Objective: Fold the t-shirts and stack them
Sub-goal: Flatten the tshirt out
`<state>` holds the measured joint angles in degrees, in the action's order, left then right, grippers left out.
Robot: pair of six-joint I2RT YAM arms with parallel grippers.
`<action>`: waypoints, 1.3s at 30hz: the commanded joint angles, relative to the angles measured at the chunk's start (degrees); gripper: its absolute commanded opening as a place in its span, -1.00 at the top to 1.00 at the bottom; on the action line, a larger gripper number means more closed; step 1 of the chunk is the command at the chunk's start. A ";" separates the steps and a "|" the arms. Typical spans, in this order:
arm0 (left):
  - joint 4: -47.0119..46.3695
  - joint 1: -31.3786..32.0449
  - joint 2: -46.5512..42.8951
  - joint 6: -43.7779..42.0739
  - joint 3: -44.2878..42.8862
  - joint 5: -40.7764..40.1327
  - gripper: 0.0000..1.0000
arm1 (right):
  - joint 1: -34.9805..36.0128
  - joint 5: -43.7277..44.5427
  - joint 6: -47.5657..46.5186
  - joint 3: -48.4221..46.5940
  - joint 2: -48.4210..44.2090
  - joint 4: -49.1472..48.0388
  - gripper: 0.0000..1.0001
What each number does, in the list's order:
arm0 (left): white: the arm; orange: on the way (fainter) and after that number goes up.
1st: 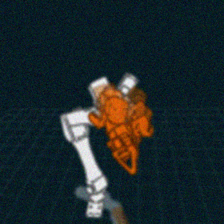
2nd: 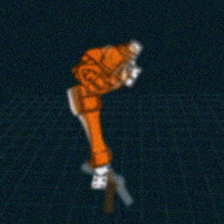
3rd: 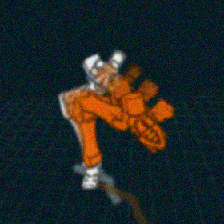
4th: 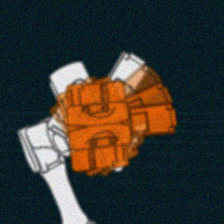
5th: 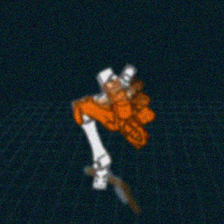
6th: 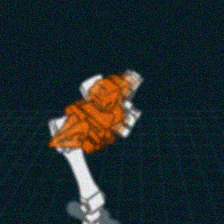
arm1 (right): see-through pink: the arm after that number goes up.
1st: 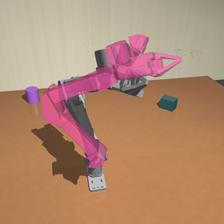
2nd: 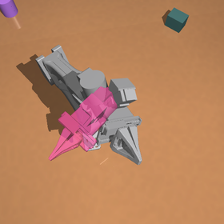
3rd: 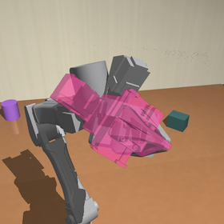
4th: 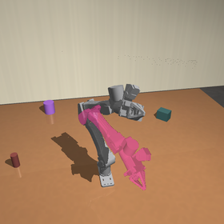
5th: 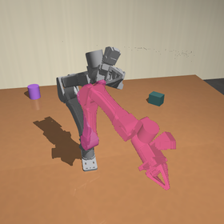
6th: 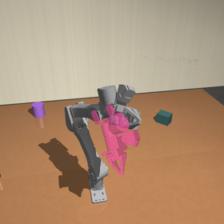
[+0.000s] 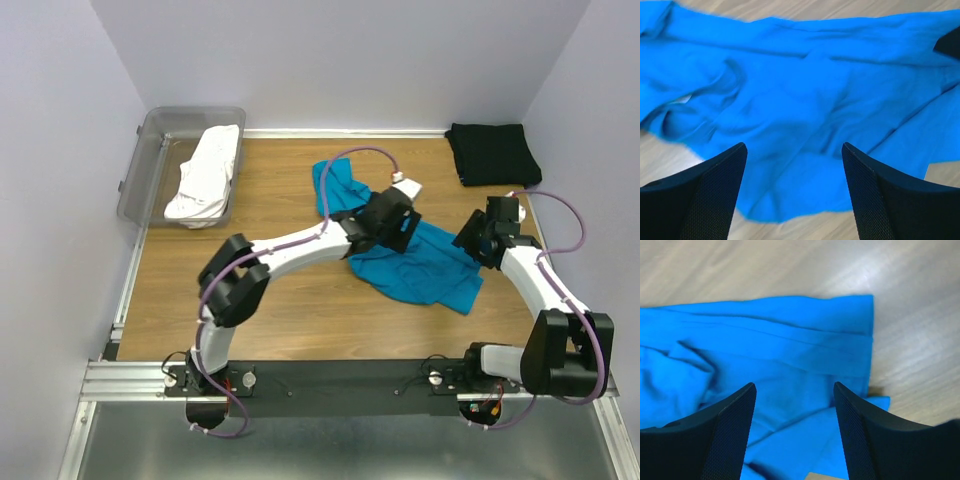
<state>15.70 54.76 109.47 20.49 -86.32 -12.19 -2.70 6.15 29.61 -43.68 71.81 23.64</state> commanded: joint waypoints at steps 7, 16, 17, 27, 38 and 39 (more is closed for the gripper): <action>7.76 3.07 16.81 -9.77 -21.34 -0.39 -0.58 | -2.13 -5.27 5.46 4.57 -2.29 1.15 -0.43; 6.53 2.90 23.15 -9.07 -24.94 2.26 -0.55 | -2.13 -5.71 4.67 5.10 -3.43 1.23 -0.43; 6.45 2.81 23.68 -8.89 -25.64 2.25 -0.54 | -2.13 -5.80 4.41 5.18 -3.61 1.32 -0.43; 6.09 1.22 27.73 -6.87 -28.38 4.98 -0.14 | -2.13 -5.54 4.06 6.68 -5.10 1.32 -0.44; 3.28 -4.92 5.54 -2.22 -12.48 2.61 0.96 | -2.13 -3.87 4.67 7.56 -0.36 -0.52 -0.45; 3.02 -5.54 2.97 -1.77 -10.55 2.17 0.96 | -2.13 -3.87 4.85 7.47 -0.01 -1.05 -0.45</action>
<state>21.10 51.96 125.25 16.01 -100.51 -8.23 -4.51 0.99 33.65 -37.26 70.02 23.62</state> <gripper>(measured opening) 0.028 0.723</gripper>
